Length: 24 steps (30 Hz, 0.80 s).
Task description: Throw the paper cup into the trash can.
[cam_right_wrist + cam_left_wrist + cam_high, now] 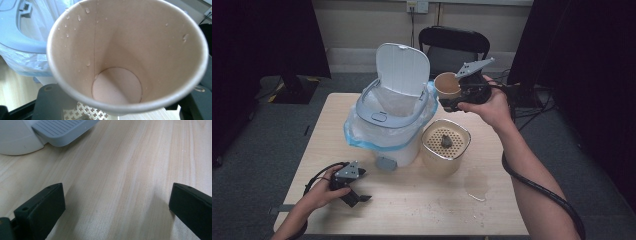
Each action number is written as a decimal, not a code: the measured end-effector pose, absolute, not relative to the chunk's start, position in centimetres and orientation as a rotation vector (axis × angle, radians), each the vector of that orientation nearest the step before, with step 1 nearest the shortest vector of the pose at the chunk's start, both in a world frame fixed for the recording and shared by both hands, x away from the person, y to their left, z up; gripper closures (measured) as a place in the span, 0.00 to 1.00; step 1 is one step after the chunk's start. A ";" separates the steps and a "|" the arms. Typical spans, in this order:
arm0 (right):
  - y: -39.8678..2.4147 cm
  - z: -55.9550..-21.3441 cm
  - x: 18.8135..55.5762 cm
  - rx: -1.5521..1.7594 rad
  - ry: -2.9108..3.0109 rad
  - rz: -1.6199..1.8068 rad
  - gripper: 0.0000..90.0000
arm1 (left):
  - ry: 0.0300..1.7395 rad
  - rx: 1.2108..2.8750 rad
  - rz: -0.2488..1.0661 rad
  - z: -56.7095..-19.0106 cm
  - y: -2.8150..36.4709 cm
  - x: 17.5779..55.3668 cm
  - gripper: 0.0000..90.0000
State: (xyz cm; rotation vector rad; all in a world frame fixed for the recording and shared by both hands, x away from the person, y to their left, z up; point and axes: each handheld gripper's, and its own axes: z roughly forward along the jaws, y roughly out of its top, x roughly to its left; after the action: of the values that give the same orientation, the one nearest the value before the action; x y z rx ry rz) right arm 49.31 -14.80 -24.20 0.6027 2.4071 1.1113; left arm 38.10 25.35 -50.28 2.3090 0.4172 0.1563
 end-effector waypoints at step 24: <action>-10.9 -22.5 49.3 0.517 2.450 1.177 0.35 | 0.417 2.309 0.157 -50.3 25.4 38.1 0.00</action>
State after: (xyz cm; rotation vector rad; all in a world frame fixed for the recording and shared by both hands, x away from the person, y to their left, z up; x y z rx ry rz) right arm 49.26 -10.87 -22.45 0.5166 2.4504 1.1765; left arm 38.10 25.35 -50.28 2.3091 0.4167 0.1566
